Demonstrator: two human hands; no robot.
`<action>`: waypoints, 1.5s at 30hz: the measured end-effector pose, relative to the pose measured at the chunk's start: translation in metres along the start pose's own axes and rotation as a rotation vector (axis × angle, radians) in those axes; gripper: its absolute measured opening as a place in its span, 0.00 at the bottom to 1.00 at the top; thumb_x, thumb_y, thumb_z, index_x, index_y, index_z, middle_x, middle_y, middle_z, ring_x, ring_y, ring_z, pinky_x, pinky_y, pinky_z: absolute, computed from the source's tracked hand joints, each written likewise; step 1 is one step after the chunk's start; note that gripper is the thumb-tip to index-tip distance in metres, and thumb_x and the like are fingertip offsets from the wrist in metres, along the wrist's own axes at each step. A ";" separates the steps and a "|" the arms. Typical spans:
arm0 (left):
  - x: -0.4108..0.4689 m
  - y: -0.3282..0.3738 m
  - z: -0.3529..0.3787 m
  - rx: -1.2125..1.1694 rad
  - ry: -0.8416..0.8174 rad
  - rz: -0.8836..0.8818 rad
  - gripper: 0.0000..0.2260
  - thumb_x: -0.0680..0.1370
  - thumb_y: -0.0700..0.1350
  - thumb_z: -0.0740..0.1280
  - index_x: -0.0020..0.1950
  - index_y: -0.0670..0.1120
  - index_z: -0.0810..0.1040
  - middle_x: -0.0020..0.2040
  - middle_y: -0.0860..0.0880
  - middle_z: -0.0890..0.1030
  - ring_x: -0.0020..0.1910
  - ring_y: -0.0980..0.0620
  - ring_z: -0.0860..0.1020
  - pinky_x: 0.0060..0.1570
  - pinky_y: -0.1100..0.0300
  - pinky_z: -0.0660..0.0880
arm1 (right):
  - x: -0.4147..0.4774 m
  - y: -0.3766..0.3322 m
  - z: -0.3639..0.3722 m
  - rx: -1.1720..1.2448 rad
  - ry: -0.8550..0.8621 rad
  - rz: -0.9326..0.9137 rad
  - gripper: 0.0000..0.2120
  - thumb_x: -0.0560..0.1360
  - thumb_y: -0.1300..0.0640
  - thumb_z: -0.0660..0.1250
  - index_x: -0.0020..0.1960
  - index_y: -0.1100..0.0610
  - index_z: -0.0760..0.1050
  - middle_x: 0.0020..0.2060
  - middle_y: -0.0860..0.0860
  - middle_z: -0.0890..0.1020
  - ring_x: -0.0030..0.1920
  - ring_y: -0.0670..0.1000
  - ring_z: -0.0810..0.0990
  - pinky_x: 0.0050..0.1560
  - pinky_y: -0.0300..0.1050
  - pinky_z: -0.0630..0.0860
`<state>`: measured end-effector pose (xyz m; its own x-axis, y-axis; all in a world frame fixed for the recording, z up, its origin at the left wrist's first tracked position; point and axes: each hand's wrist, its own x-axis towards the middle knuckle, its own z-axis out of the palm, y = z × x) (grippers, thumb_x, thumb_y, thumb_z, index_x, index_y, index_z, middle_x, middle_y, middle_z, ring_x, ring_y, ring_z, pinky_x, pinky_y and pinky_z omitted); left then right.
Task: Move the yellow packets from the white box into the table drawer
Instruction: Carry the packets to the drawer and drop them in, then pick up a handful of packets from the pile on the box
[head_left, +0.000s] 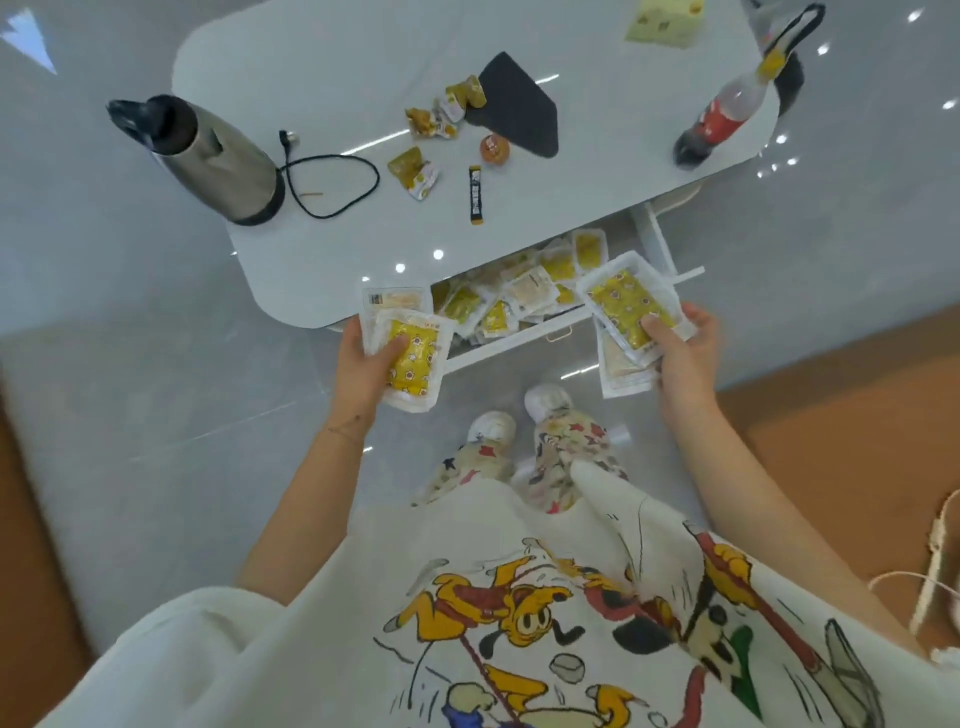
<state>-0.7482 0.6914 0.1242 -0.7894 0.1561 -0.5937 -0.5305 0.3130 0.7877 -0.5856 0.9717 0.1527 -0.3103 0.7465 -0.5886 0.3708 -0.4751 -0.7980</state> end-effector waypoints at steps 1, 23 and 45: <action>0.008 -0.008 0.004 -0.005 0.006 -0.027 0.17 0.75 0.38 0.71 0.63 0.44 0.73 0.53 0.49 0.82 0.48 0.54 0.82 0.41 0.63 0.80 | 0.013 0.005 0.008 -0.020 -0.017 0.020 0.20 0.75 0.64 0.69 0.61 0.56 0.64 0.49 0.51 0.79 0.44 0.47 0.81 0.43 0.38 0.78; 0.302 -0.295 0.147 0.012 0.169 -0.216 0.12 0.79 0.45 0.67 0.61 0.50 0.70 0.50 0.55 0.80 0.48 0.57 0.81 0.44 0.58 0.81 | 0.334 0.299 0.193 -0.354 -0.270 0.183 0.28 0.73 0.63 0.68 0.68 0.51 0.60 0.63 0.53 0.71 0.60 0.53 0.74 0.59 0.47 0.74; 0.078 -0.090 0.057 0.869 0.355 0.224 0.29 0.75 0.58 0.61 0.74 0.51 0.64 0.73 0.45 0.67 0.70 0.41 0.66 0.69 0.43 0.63 | 0.166 0.030 0.149 -1.454 -0.695 -0.901 0.40 0.72 0.47 0.69 0.77 0.49 0.53 0.74 0.55 0.61 0.74 0.60 0.57 0.73 0.58 0.56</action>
<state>-0.7441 0.7288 -0.0025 -0.9677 0.0486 -0.2472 -0.0551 0.9168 0.3956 -0.7563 1.0122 0.0118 -0.9396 0.0335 -0.3406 0.1622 0.9199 -0.3571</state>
